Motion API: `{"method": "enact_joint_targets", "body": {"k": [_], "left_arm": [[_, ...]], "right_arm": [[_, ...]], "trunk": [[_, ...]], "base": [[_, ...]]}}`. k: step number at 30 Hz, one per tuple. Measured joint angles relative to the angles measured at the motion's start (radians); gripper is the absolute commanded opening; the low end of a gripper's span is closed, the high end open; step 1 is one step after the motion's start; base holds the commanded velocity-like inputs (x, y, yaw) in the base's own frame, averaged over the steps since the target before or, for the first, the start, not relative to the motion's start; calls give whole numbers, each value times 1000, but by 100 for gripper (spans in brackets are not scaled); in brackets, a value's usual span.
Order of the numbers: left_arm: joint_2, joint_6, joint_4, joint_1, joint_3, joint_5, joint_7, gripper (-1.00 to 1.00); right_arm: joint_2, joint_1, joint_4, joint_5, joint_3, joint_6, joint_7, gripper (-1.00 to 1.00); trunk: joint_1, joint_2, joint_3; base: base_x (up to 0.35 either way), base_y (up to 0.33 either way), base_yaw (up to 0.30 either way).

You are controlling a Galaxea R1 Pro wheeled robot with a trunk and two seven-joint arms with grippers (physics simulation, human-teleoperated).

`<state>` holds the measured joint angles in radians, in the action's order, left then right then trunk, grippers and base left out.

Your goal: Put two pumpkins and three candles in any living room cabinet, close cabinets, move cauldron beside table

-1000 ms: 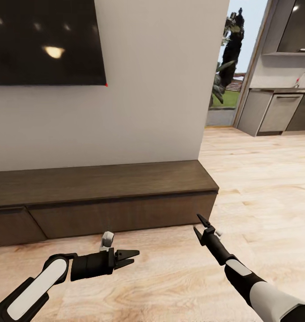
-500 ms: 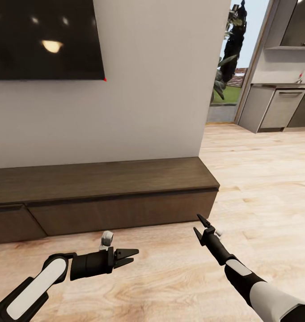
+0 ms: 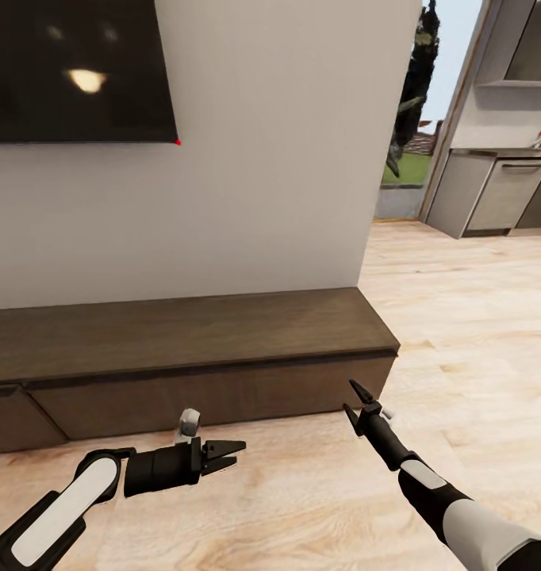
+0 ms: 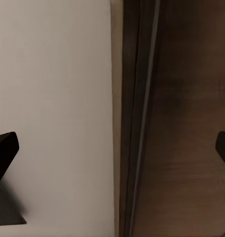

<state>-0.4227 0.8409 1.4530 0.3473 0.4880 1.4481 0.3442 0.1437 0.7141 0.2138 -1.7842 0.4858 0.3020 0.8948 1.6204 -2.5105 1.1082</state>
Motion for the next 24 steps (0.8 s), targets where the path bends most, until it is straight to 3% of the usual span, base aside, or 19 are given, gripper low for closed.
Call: {"method": "enact_joint_targets", "body": {"k": [9, 18, 24], "left_arm": [[0, 0, 0, 0, 1, 0, -1, 100], [0, -3, 0, 0, -1, -1, -2, 100], [0, -3, 0, 0, -1, -1, -2, 100]], "right_arm": [[0, 0, 0, 0, 0, -1, -1, 100], [0, 0, -1, 0, 0, -3, -2, 100], [0, 0, -2, 0, 0, -3, -2, 100]], "trunk": [[0, 0, 0], [1, 0, 0], [3, -1, 23]], "base": [[279, 0, 0], [24, 0, 0], [0, 0, 0]]}}
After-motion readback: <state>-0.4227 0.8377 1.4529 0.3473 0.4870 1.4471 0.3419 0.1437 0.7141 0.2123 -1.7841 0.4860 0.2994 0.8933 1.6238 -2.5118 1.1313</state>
